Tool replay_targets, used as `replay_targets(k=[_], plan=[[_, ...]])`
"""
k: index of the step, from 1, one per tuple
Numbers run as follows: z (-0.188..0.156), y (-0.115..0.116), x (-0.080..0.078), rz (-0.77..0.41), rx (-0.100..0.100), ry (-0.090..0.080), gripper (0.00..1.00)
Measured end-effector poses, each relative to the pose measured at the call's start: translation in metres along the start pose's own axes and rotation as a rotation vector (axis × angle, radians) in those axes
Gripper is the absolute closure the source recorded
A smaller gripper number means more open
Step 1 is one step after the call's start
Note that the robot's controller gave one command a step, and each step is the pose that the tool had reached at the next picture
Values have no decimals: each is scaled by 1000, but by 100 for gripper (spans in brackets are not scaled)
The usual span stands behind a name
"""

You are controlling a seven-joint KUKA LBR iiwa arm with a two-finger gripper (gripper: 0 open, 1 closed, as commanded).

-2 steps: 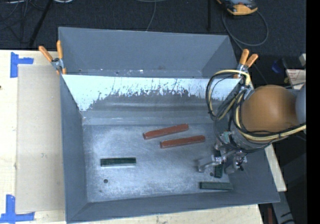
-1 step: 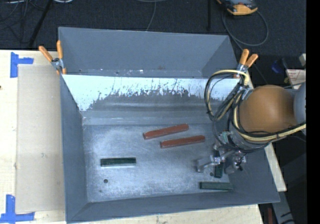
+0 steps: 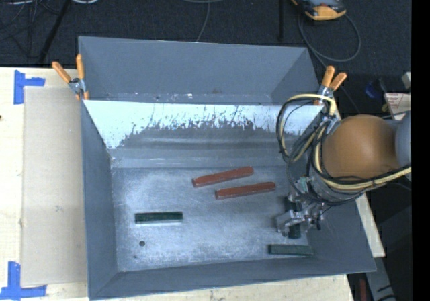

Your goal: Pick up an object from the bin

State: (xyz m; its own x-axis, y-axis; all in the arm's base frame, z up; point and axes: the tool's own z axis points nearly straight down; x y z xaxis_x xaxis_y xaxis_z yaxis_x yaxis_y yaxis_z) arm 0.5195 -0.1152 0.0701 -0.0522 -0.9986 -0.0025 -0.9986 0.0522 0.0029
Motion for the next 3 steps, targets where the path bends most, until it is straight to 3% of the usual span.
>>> replay_targets(k=[1, 2, 3], plan=[[-61, -1, -1, 4, 6, 2, 100], [-74, -1, -2, 10, 2, 1, 100], [-130, -2, -4, 15, 7, 1, 100]])
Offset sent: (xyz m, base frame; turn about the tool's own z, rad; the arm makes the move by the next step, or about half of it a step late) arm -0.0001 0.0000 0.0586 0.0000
